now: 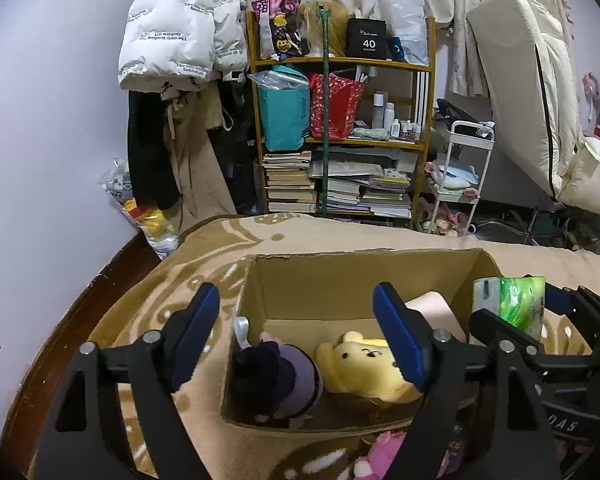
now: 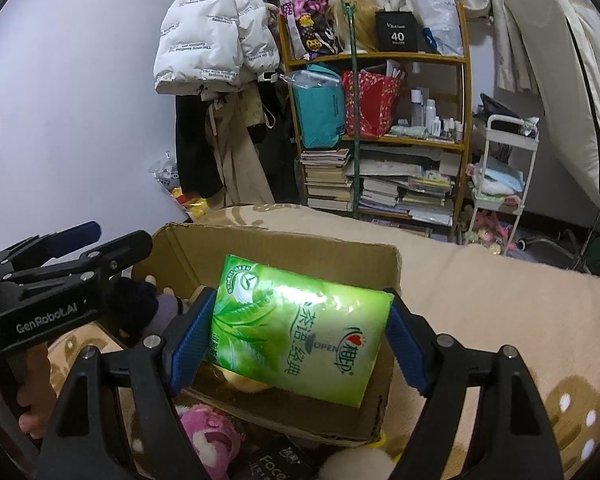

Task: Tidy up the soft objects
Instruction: 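Open both tools to drop the doll and tissue pack into the box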

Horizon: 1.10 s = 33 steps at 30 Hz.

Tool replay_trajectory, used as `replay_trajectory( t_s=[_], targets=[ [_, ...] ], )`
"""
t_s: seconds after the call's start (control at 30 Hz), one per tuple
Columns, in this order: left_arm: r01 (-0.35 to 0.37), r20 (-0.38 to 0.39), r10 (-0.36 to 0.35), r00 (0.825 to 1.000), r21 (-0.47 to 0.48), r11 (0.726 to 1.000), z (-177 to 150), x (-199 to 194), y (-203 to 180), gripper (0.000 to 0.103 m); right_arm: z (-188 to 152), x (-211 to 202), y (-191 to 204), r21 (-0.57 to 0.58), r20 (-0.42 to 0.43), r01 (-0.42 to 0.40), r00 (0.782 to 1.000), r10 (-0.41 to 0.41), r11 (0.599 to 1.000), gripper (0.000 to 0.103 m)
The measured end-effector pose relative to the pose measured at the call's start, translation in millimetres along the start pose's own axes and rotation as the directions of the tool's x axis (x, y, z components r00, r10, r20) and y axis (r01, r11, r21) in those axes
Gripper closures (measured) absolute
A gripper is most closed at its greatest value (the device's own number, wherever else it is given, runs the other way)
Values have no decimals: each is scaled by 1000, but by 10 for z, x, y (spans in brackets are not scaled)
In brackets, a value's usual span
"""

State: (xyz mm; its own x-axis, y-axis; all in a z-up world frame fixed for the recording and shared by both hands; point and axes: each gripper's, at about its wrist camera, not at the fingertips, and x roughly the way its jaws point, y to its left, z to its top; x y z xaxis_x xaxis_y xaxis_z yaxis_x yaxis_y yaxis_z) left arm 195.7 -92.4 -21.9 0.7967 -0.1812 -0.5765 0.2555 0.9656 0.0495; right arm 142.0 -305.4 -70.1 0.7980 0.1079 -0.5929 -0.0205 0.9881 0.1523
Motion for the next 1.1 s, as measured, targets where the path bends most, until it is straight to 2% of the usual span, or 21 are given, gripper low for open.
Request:
replay_trajectory(
  t_s=[0.2, 0.27, 0.43, 0.53, 0.77, 0.9, 1.1],
  targets=[
    [-13, -12, 13, 1000, -28, 1000, -22, -66, 92, 14, -18, -22, -23, 9, -9, -3, 1000, 3, 1000, 17],
    [-18, -9, 18, 1000, -26, 999, -29, -109, 104, 13, -21, -36, -18, 7, -4, 0, 1000, 0, 1000, 6],
    [-34, -6, 34, 999, -25, 999, -60, -216, 131, 5, -15, -142, 21, 3, 17, 10, 1000, -10, 1000, 5],
    [-37, -13, 37, 999, -17, 999, -79, -289, 138, 4, -6, -215, 37, 7, 24, 15, 1000, -16, 1000, 0],
    [-40, 7, 40, 999, -40, 998, -101, -523, 216, 3, -11, -364, 31, 16, 23, 14, 1000, -15, 1000, 0],
    [-39, -8, 38, 999, -47, 998, -129, -650, 226, 3, -25, -516, 49, 21, 33, 16, 999, -17, 1000, 0],
    [-40, -20, 39, 999, -15, 999, -250, -911, 154, 3, -48, -782, 82, 25, 53, 24, 998, -25, 999, 0]
  ],
)
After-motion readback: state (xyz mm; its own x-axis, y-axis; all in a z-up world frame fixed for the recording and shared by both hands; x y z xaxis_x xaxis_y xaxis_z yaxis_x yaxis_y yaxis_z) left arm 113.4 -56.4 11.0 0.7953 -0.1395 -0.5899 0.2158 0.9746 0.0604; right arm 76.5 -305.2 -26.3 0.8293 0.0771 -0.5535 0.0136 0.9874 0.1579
